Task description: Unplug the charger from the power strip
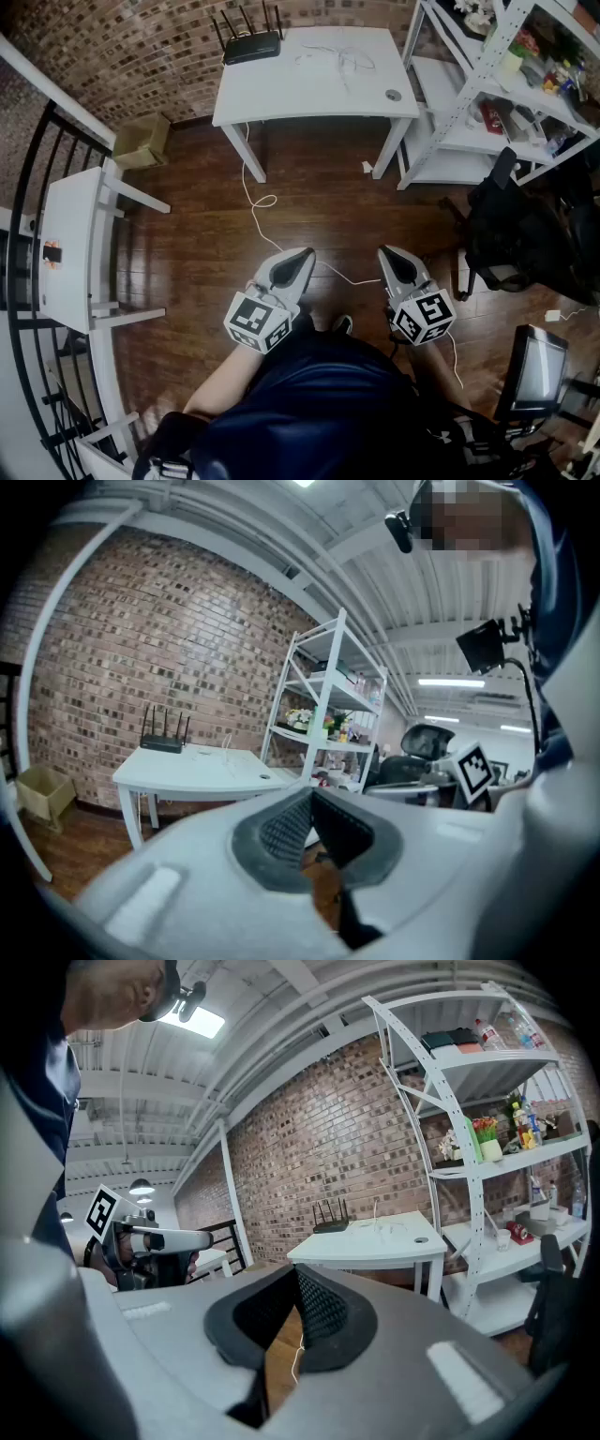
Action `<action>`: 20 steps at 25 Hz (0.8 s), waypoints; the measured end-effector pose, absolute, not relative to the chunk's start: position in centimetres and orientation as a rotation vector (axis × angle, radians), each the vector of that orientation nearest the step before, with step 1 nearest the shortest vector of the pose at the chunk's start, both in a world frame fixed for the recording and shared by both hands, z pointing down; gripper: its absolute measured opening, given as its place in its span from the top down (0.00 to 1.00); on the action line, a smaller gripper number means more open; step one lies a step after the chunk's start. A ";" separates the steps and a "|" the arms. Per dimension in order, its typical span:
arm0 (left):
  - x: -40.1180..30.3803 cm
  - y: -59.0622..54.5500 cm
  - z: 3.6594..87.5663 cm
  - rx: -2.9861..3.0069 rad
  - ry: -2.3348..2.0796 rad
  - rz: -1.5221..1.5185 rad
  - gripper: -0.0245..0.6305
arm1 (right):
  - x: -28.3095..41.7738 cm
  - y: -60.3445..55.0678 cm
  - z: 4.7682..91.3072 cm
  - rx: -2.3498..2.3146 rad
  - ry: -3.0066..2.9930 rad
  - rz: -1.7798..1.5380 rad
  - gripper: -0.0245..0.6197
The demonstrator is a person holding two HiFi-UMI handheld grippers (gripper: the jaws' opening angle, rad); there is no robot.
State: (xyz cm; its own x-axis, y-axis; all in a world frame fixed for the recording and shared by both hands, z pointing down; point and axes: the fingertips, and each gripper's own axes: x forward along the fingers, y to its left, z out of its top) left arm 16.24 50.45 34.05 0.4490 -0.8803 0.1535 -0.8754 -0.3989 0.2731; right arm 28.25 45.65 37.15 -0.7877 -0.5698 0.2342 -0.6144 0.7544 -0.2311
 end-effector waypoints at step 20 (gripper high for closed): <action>-3.7 29.4 32.3 2.559 -1.460 -0.083 0.96 | 11.1 23.3 35.5 1.232 -2.669 0.358 0.96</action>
